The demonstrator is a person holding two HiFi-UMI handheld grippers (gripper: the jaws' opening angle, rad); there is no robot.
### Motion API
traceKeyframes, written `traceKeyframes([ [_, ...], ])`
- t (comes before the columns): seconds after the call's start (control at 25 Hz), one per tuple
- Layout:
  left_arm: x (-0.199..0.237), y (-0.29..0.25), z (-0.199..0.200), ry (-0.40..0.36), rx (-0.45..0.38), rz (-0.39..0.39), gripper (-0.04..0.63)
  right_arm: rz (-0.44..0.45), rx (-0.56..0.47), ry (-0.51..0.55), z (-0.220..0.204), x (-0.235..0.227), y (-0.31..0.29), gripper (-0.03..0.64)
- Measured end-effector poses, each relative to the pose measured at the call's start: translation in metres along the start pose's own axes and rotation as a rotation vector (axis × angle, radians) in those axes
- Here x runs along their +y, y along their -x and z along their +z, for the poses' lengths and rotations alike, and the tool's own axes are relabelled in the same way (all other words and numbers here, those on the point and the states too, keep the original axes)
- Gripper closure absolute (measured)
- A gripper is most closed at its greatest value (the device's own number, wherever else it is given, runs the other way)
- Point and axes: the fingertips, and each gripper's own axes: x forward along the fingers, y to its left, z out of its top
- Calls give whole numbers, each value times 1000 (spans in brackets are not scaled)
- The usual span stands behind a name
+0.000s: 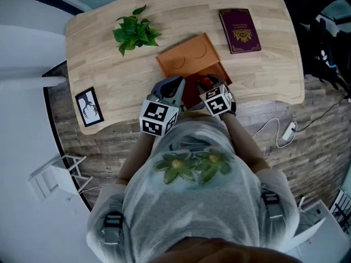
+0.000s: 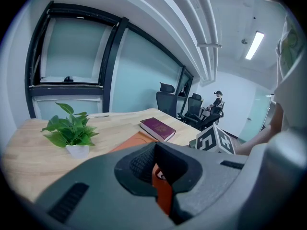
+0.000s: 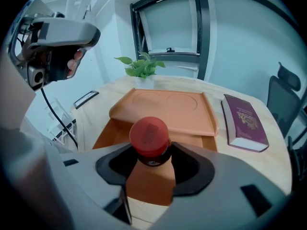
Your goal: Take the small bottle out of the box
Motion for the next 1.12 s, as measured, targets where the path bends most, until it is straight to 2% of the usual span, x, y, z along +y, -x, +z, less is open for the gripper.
traceKeyframes([
  [1.12,-4,5,2,-5,-24,-4,589,10,-117,0,37,11,54,396],
])
